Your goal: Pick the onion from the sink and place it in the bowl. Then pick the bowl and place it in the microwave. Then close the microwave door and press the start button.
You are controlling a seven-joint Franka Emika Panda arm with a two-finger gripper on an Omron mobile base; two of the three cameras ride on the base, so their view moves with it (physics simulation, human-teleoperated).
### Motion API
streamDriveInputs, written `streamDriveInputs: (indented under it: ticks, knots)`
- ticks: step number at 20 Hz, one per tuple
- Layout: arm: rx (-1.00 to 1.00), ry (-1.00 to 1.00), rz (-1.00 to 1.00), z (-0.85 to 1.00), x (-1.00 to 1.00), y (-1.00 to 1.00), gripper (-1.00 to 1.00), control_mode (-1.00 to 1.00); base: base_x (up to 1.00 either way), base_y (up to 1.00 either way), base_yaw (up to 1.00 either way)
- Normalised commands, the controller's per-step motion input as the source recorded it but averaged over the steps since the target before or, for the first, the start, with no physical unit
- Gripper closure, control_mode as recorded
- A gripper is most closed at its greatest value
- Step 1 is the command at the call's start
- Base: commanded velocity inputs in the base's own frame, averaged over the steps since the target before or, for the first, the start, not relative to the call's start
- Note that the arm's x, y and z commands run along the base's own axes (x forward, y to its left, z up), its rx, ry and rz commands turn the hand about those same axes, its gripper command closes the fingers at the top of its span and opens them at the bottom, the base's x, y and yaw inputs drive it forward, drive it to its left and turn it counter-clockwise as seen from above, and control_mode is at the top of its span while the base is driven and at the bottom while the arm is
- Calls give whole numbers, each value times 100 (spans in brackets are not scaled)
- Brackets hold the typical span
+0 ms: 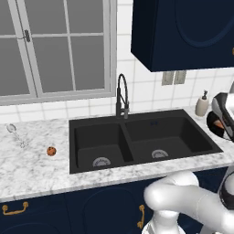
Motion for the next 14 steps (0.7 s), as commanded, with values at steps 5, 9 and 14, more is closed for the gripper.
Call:
streamDriveInputs:
  ticks: [5,9,14]
  knots:
    - [7,-3,25,65,-53,100,100,-100,0,0,0]
    - [1,-4,16,46,-40,100,100,-100,0,0,0]
    - [0,-7,7,41,-24,100,100,-100,0,0,0]
